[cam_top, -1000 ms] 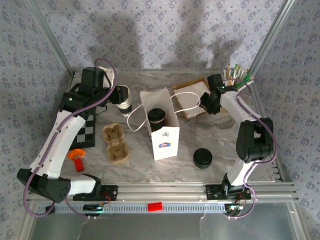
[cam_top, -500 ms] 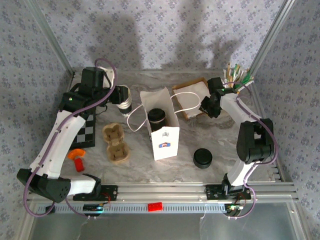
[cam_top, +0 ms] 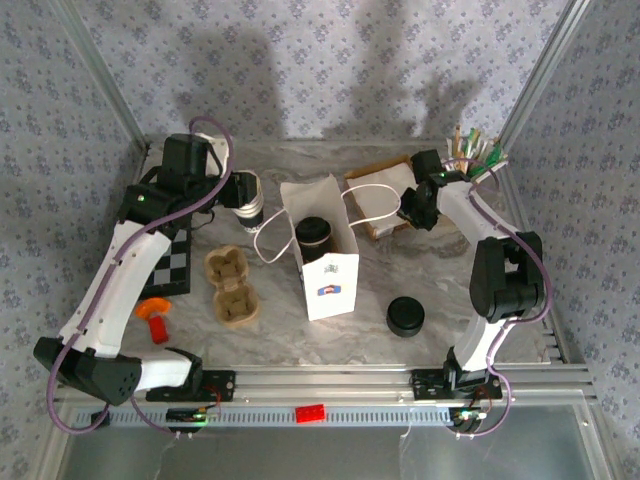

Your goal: Pack the takeout coffee

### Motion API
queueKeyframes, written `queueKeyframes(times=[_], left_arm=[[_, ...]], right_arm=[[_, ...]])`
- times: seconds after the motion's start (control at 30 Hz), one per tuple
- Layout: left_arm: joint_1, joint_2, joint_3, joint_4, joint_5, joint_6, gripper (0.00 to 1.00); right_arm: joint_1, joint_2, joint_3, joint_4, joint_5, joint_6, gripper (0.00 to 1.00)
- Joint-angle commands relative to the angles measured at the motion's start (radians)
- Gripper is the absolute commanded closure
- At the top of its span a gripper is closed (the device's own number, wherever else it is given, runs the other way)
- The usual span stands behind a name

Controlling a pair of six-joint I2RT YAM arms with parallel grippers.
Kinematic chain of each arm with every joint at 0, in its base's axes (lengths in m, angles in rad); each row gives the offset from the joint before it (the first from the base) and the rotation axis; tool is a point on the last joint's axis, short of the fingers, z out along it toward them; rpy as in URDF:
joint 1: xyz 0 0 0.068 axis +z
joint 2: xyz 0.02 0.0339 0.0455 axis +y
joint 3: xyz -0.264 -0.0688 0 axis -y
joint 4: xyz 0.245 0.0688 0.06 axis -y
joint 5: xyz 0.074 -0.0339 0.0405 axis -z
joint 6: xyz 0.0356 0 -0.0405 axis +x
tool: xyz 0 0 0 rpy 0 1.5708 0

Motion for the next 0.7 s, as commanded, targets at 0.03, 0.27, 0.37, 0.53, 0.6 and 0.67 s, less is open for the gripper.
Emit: queueKeyframes(times=[0.03, 0.27, 0.37, 0.53, 0.6, 0.67], left_arm=[[0.005, -0.006, 0.029, 0.006, -0.002, 0.01, 0.5], [0.005, -0.003, 0.036, -0.001, -0.001, 0.017, 0.5], [0.005, -0.003, 0.051, -0.013, -0.01, 0.027, 0.5], [0.005, -0.018, 0.084, -0.028, -0.02, 0.042, 0.5], [0.005, -0.025, 0.099, -0.039, -0.019, 0.047, 0.5], [0.002, -0.034, 0.117, -0.05, -0.013, 0.048, 0.49]], right_arm=[[0.001, 0.021, 0.025, -0.019, 0.005, 0.0, 0.86], [-0.003, -0.01, 0.019, 0.021, -0.015, 0.007, 0.98], [-0.004, -0.054, 0.024, 0.042, -0.016, 0.011, 1.0], [-0.007, -0.16, 0.017, 0.064, -0.025, 0.009, 1.0], [-0.008, -0.206, 0.013, 0.066, -0.022, 0.009, 1.0], [-0.011, -0.25, 0.012, 0.059, -0.027, 0.009, 1.0]])
